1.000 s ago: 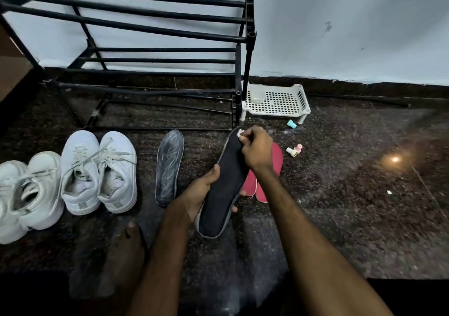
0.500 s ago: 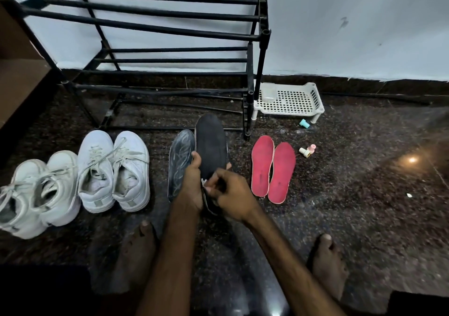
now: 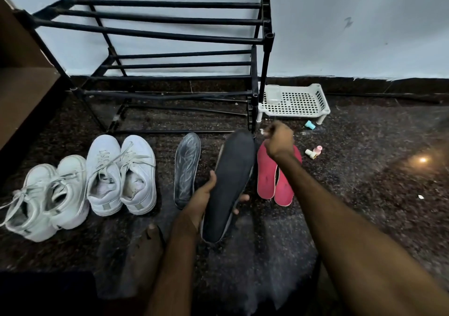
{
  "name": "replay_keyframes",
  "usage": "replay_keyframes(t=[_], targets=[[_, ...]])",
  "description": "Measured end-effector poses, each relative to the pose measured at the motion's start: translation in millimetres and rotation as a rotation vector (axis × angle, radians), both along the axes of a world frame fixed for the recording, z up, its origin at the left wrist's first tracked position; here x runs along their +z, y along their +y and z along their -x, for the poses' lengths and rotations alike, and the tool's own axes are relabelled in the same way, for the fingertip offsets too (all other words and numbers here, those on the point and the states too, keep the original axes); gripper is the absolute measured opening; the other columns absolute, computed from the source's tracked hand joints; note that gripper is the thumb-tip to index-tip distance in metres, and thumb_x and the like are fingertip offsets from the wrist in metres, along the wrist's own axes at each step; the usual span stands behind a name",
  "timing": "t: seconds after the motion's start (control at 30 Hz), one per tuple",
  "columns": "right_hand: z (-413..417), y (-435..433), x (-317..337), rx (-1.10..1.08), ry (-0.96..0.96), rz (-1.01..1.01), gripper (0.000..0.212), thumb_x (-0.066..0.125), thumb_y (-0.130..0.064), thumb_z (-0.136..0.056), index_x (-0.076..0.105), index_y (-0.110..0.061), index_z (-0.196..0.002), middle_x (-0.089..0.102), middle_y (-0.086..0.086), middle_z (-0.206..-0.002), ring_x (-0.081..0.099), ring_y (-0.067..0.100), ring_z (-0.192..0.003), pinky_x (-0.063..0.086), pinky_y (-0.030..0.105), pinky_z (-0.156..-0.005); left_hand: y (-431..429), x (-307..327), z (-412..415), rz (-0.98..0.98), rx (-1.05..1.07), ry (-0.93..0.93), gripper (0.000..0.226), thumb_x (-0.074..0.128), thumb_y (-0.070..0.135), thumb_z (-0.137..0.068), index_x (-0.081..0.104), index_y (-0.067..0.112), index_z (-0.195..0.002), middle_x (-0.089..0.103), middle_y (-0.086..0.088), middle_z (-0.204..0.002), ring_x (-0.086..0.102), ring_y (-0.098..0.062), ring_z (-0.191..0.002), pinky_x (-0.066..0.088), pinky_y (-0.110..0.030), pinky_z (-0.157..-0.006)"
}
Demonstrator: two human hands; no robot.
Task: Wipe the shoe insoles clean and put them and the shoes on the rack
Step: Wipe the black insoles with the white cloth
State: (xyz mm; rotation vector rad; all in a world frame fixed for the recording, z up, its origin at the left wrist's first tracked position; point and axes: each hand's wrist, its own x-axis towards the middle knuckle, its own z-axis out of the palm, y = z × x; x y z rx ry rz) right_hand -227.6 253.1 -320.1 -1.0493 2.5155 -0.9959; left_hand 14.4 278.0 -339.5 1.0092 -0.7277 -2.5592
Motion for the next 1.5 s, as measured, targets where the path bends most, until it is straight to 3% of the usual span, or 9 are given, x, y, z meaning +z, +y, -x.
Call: replay_keyframes(t=[0.1, 0.2, 0.37, 0.5, 0.63, 0.87, 1.07, 1.27, 1.5], targets=[[-2, 26, -23, -0.182, -0.274, 0.107, 0.011, 0.062, -0.006, -0.087, 0.066, -0.014, -0.082, 0.068, 0.006, -0.079, 0.063, 0.020, -0.073, 0.052, 0.031, -0.073, -5, -2, 2, -0.105, 0.156, 0.056, 0.074, 0.029, 0.059, -0.098, 0.074, 0.001, -0.106, 0.069, -0.021, -0.116, 0.072, -0.033, -0.095, 0.061, -0.040, -0.066], [-27, 54, -39, -0.126, -0.560, 0.228, 0.021, 0.061, -0.002, -0.090, 0.061, -0.017, -0.075, 0.062, -0.003, -0.061, 0.053, 0.004, -0.046, 0.047, 0.020, -0.046, -10, -7, 10, -0.179, 0.226, 0.046, 0.077, 0.029, 0.063, -0.096, 0.073, 0.001, -0.107, 0.070, -0.021, -0.111, 0.072, -0.036, -0.091, 0.061, -0.043, -0.066], [-83, 80, -27, 0.220, -0.434, 0.255, 0.009, 0.071, -0.016, -0.087, 0.071, -0.020, -0.078, 0.068, -0.012, -0.072, 0.061, 0.004, -0.064, 0.051, 0.025, -0.062, -6, -10, 19, -0.170, 0.239, -0.102, 0.075, 0.028, 0.064, -0.096, 0.059, 0.002, -0.125, 0.074, -0.018, -0.095, 0.073, -0.032, -0.078, 0.061, -0.044, -0.065], [-115, 67, -23, 0.500, -0.111, 0.121, 0.009, 0.068, -0.003, -0.081, 0.066, -0.011, -0.077, 0.062, 0.000, -0.080, 0.060, 0.019, -0.078, 0.045, 0.032, -0.072, -4, -3, 29, 0.040, 0.120, -0.302, 0.063, 0.030, 0.057, -0.100, 0.068, 0.008, -0.103, 0.075, -0.016, -0.088, 0.071, -0.018, -0.062, 0.054, -0.026, -0.058], [-89, 38, -26, 0.293, 0.043, 0.129, 0.017, 0.058, 0.007, -0.081, 0.058, -0.010, -0.079, 0.058, 0.011, -0.087, 0.056, 0.029, -0.084, 0.040, 0.037, -0.072, 3, 7, 24, 0.051, -0.021, -0.212, 0.070, 0.025, 0.060, -0.097, 0.065, 0.003, -0.108, 0.073, -0.020, -0.081, 0.070, -0.026, -0.057, 0.054, -0.028, -0.046], [-32, 17, -17, 0.136, 0.070, 0.113, 0.005, 0.064, -0.006, -0.087, 0.064, -0.010, -0.083, 0.061, 0.010, -0.093, 0.058, 0.025, -0.088, 0.040, 0.031, -0.076, -5, 7, 14, 0.119, -0.197, -0.035, 0.070, 0.017, 0.056, -0.099, 0.060, 0.005, -0.120, 0.074, -0.019, -0.098, 0.073, -0.031, -0.077, 0.056, -0.032, -0.052], [-68, 44, -32, 0.585, 0.133, 0.184, 0.012, 0.063, 0.003, -0.082, 0.063, -0.009, -0.080, 0.054, 0.003, -0.082, 0.056, 0.026, -0.082, 0.040, 0.031, -0.074, -8, -8, 5, 0.121, -0.245, -0.064, 0.068, 0.027, 0.055, -0.098, 0.056, 0.001, -0.127, 0.068, -0.023, -0.081, 0.061, -0.026, -0.051, 0.049, -0.027, -0.047], [-33, 29, -62, 0.400, 0.216, -0.021, 0.018, 0.055, 0.009, -0.079, 0.064, -0.003, -0.088, 0.058, 0.014, -0.094, 0.058, 0.034, -0.089, 0.046, 0.041, -0.077, -3, -28, -12, 0.147, -0.388, -0.130, 0.053, 0.042, 0.047, -0.097, 0.041, 0.023, -0.144, 0.062, -0.025, -0.126, 0.065, -0.031, -0.073, 0.051, -0.031, -0.052], [-36, 53, -70, 0.271, 0.209, 0.219, 0.008, 0.058, 0.000, -0.088, 0.064, -0.004, -0.092, 0.057, 0.011, -0.093, 0.054, 0.028, -0.087, 0.045, 0.040, -0.075, -2, -42, -10, 0.076, -0.235, -0.172, 0.061, 0.046, 0.047, -0.092, 0.045, 0.010, -0.140, 0.063, -0.030, -0.099, 0.063, -0.033, -0.068, 0.051, -0.032, -0.049]])
